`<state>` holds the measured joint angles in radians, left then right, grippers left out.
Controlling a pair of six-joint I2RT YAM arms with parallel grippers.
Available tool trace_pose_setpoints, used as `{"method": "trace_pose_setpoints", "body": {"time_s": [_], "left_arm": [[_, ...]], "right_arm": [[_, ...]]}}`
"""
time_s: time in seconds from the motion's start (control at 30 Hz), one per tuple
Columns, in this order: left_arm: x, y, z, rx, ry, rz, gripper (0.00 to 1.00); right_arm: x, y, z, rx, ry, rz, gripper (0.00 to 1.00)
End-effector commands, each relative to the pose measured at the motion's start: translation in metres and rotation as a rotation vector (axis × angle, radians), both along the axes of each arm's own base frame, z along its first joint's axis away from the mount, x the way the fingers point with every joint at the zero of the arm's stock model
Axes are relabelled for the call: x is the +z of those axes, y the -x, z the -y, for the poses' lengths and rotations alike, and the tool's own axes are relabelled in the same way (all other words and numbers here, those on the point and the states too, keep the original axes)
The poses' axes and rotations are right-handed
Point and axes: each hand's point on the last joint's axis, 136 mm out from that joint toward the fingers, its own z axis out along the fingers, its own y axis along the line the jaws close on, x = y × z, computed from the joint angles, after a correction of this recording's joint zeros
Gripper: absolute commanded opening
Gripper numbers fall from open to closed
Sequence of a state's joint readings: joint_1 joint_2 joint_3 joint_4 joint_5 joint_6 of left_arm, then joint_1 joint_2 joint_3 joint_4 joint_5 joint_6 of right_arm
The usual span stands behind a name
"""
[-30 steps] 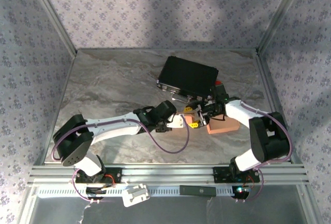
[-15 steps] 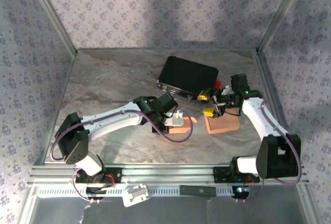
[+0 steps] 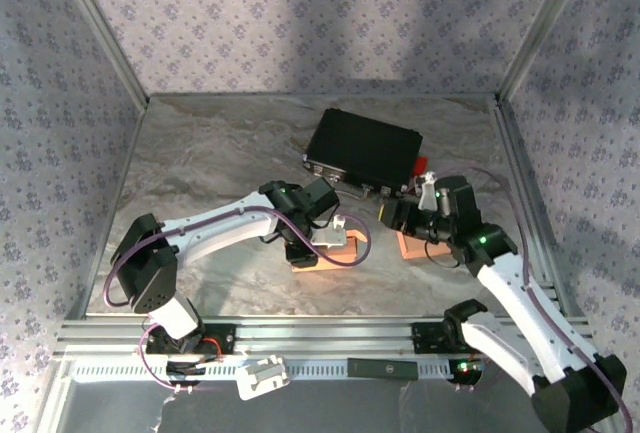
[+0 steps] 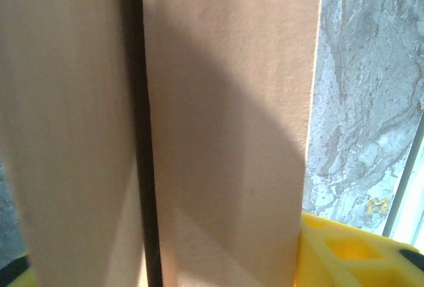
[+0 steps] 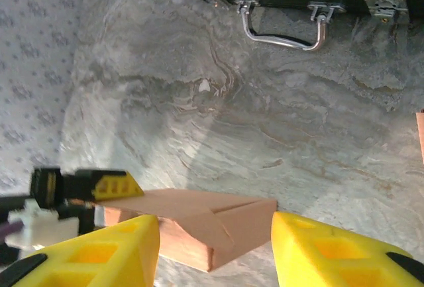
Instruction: Fold the paper box
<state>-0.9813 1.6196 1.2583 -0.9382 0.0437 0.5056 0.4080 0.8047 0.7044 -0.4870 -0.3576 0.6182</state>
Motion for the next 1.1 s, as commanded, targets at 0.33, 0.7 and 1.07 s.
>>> {"method": "trace_pose_setpoints", "body": {"time_s": [0.33,0.7,1.07], "left_arm": [[0.004,-0.008,-0.001,0.03,0.067,0.04,0.59],[0.006,-0.01,-0.001,0.016,0.078,0.061,0.51],[0.004,-0.011,-0.001,0.009,0.076,0.059,0.5]], "right_arm": [[-0.032,0.002,-0.033,0.171,0.301,0.171,0.52],[-0.029,-0.009,-0.046,0.21,0.358,0.212,0.48],[-0.035,-0.005,-0.057,0.272,0.375,0.215,0.43]]}}
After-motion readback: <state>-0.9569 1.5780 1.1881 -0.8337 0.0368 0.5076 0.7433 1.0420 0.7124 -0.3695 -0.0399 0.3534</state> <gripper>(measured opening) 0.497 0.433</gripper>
